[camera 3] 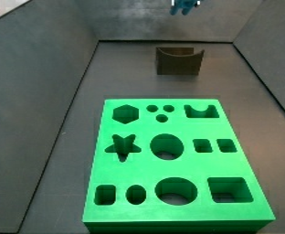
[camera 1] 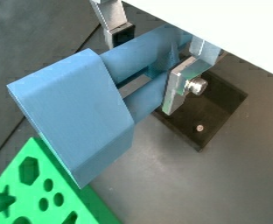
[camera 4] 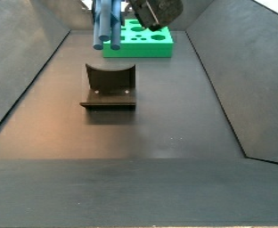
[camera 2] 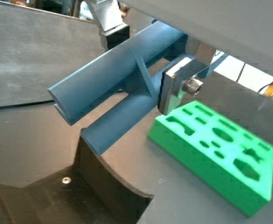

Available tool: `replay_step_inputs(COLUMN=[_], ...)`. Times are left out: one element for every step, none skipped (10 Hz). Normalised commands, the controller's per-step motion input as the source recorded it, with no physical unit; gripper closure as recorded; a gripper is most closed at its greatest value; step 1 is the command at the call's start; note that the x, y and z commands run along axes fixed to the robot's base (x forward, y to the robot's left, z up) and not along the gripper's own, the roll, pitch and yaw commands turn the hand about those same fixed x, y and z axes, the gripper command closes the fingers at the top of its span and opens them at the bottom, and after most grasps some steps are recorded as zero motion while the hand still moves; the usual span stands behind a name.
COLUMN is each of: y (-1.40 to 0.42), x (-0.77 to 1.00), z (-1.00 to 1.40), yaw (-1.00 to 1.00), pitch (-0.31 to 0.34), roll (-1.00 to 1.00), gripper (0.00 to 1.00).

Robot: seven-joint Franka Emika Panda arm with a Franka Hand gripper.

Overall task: Pick up the 3 prong object. Move up. Rotate the 3 prong object. Place the 3 prong object on the fixture. Regrasp the 3 prong object. Move to above the board. Insert the 3 prong object.
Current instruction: Place the 3 prong object on the fixture.

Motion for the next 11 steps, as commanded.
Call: replay_step_inputs(y=[0.02, 0.13, 0.13, 0.14, 0.13, 0.14, 0.14, 0.14, 0.13, 0.10, 0.08], x=[0.03, 0.12, 0.12, 0.14, 0.15, 0.16, 0.17, 0.18, 0.19, 0.14, 0.10], z=[0.00, -1.00, -1.00, -1.00, -1.00, -1.00, -1.00, -1.00, -1.00, -0.70, -0.41], yaw=[-0.06, -0.05, -0.06, -0.12, -0.15, -0.20, -0.23, -0.23, -0.22, -0.20, -0.17], pitch=[0.016, 0.241, 0.238, 0.271, 0.273, 0.208, 0.139, 0.093, 0.064, 0.010, -0.025], roll=[-0.25, -1.00, -1.00, -1.00, -0.94, -0.72, -0.48, -0.32, -0.25, -0.18, -0.16], gripper=[1.00, 1.00, 1.00, 1.00, 1.00, 1.00, 1.00, 1.00, 1.00, 1.00, 1.00])
